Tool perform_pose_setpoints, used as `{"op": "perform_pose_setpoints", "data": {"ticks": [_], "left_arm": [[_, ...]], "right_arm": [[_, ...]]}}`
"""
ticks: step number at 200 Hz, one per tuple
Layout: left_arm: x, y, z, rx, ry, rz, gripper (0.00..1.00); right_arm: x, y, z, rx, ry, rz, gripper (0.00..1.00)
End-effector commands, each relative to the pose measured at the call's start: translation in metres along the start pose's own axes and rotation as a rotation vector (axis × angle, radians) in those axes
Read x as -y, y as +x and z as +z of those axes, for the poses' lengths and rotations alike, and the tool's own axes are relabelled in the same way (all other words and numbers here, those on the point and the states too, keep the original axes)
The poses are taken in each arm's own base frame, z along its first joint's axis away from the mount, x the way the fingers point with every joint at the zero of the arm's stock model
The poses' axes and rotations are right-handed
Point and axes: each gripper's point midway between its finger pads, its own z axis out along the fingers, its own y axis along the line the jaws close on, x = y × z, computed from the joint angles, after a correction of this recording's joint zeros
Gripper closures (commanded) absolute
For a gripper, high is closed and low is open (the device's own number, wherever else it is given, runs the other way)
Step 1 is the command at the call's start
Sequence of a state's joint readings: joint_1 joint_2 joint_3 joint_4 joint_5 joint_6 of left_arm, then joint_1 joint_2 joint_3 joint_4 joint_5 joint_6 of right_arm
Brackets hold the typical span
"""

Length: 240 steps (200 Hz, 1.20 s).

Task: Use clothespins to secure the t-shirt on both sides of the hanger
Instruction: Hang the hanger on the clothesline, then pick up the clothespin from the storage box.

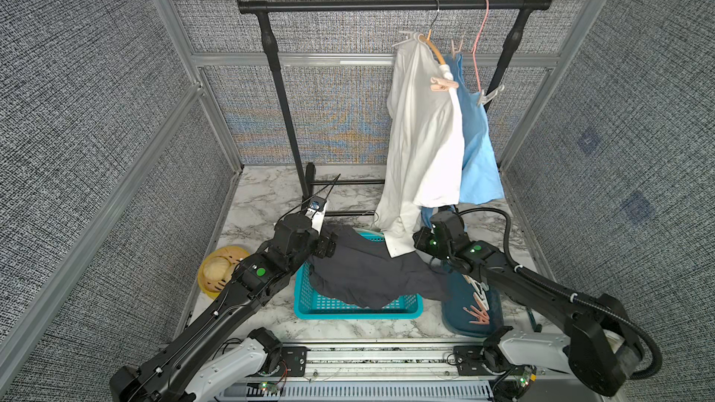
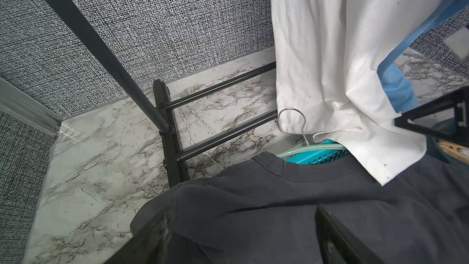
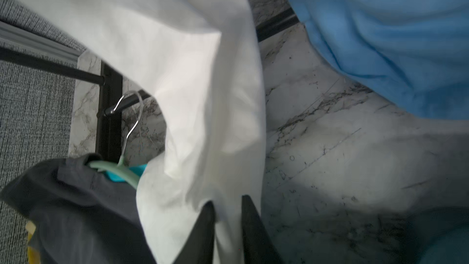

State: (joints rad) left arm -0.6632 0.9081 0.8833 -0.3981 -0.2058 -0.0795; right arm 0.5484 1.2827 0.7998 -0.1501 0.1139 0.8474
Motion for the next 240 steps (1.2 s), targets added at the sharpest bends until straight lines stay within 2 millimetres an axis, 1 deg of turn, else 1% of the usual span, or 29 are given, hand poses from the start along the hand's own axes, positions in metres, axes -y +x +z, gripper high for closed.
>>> {"op": "perform_pose_setpoints", "data": {"ticks": [1,18,34,44,55,77,82,87,95,99,106,113,123,142,172,189,197,209,229,240], "left_arm": [[-0.001,-0.002,-0.002,0.013,-0.002,-0.008,0.15],[-0.003,-0.001,-0.002,0.018,-0.011,-0.005,0.16],[-0.004,0.0,-0.002,0.021,-0.021,-0.002,0.16],[-0.005,0.0,-0.002,0.021,-0.026,-0.004,0.16],[-0.006,0.0,-0.003,0.018,-0.03,-0.002,0.16],[-0.007,0.002,-0.003,0.013,-0.033,0.012,0.16],[-0.007,0.002,-0.003,0.013,-0.032,0.016,0.16],[-0.007,0.001,-0.004,0.013,-0.034,0.018,0.16],[-0.008,0.001,-0.004,0.014,-0.038,0.022,0.16],[-0.008,0.001,-0.004,0.015,-0.039,0.025,0.16],[-0.008,0.001,-0.005,0.015,-0.038,0.034,0.16],[-0.007,0.0,-0.005,0.014,-0.035,0.04,0.15],[-0.006,-0.001,-0.006,0.014,-0.029,0.047,0.15],[0.001,0.0,-0.006,-0.008,0.015,0.076,0.15],[0.01,0.008,-0.003,-0.066,0.068,0.096,0.15],[0.012,0.013,0.0,-0.085,0.075,0.097,0.15],[0.014,0.016,0.001,-0.092,0.085,0.096,0.15],[0.018,0.02,0.003,-0.101,0.106,0.098,0.15],[0.025,0.026,0.005,-0.119,0.144,0.106,0.16],[0.026,0.03,0.006,-0.129,0.152,0.104,0.16]], "right_arm": [[0.0,-0.036,0.003,0.125,0.008,0.004,1.0],[0.011,-0.063,0.004,0.204,0.022,0.033,1.0],[0.018,-0.082,0.006,0.241,0.035,0.031,1.0],[0.021,-0.087,0.008,0.243,0.05,0.004,1.0],[0.02,-0.087,0.009,0.224,0.049,-0.034,1.0],[0.018,-0.073,0.01,0.168,0.019,-0.084,0.99],[0.018,-0.069,0.009,0.158,0.007,-0.089,0.91],[0.017,-0.066,0.007,0.148,-0.004,-0.098,0.81],[0.015,-0.061,0.0,0.137,-0.023,-0.115,0.64],[0.014,-0.06,-0.004,0.135,-0.025,-0.12,0.58],[0.017,-0.057,-0.013,0.125,-0.011,-0.129,0.51],[0.022,-0.055,-0.023,0.117,0.01,-0.135,0.48],[0.032,-0.05,-0.038,0.106,0.054,-0.14,0.45],[0.064,-0.035,-0.065,0.063,0.183,-0.13,0.42],[0.112,-0.002,-0.108,-0.03,0.368,-0.076,0.38],[0.134,0.015,-0.126,-0.068,0.448,-0.031,0.38],[0.141,0.021,-0.129,-0.081,0.465,-0.022,0.38],[0.149,0.027,-0.128,-0.085,0.478,0.001,0.38],[0.158,0.038,-0.113,-0.12,0.457,0.059,0.38],[0.165,0.044,-0.105,-0.146,0.457,0.101,0.39]]}}
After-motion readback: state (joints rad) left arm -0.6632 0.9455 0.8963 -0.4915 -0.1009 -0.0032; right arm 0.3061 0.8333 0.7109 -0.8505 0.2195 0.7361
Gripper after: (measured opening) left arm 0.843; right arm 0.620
